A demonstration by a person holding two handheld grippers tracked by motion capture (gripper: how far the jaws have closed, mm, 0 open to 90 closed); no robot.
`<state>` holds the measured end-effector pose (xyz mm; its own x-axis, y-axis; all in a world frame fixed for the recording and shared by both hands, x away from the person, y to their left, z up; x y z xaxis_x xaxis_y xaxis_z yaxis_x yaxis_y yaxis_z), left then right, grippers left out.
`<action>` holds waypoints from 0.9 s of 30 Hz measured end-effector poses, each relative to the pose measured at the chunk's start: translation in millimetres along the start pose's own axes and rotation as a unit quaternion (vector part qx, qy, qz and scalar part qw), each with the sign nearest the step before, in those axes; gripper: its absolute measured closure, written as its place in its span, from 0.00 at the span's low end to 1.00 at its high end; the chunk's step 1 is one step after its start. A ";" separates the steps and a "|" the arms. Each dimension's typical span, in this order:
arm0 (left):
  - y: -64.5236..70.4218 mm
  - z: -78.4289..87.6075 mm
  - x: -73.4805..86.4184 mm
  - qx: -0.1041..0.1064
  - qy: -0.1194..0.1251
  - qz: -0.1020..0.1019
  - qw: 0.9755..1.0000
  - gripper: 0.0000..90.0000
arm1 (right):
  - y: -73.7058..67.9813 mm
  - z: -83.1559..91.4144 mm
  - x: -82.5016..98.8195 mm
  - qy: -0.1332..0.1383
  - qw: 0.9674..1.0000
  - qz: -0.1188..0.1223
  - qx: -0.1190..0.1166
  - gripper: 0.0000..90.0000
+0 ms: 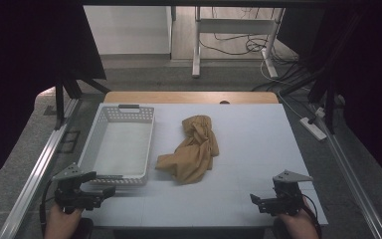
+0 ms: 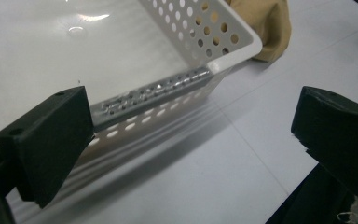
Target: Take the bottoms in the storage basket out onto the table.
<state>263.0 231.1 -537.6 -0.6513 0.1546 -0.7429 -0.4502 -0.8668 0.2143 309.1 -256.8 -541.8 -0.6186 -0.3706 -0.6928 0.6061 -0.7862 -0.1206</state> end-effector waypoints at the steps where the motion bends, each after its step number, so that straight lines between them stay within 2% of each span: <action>1: -0.1 -0.1 1.7 0.001 -0.001 0.001 1.000 0.00 | 0.1 0.1 0.1 -0.001 1.000 0.000 0.000 0.01; 9: -2.0 0.3 11.3 0.003 -0.004 0.007 1.000 0.00 | 0.1 0.4 0.0 0.001 1.000 0.000 0.000 0.01; 16: -2.2 -1.1 18.1 -0.004 -0.008 0.000 1.000 0.00 | 0.1 0.4 -0.1 0.001 1.000 0.000 0.001 0.01; 20: -3.1 -4.2 23.6 -0.014 -0.022 -0.006 1.000 0.00 | 0.2 0.4 -0.1 0.001 1.000 0.000 0.001 0.01; 22: -2.5 -3.1 22.8 -0.017 -0.015 -0.009 1.000 0.00 | 0.2 0.5 -0.2 0.002 1.000 0.000 0.001 0.01; 27: -1.3 -2.2 24.7 -0.021 -0.018 -0.017 0.999 0.00 | 0.5 0.7 0.0 0.002 1.000 -0.002 0.002 0.01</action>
<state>248.8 234.9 -557.6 -0.6584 0.2005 -0.7254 -0.4465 -0.8800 0.1620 309.1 -257.5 -541.3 -0.6191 -0.3659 -0.6948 0.6019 -0.7894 -0.1206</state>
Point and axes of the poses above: each handheld gripper's, and its own axes: z roughly backward along the jaws, x roughly out of its underside, y roughly to its right, the point moved 9 cm from there along -z, roughly forward along the jaws, and after that the axes turned 6 degrees about -x, right-handed, at the moved point
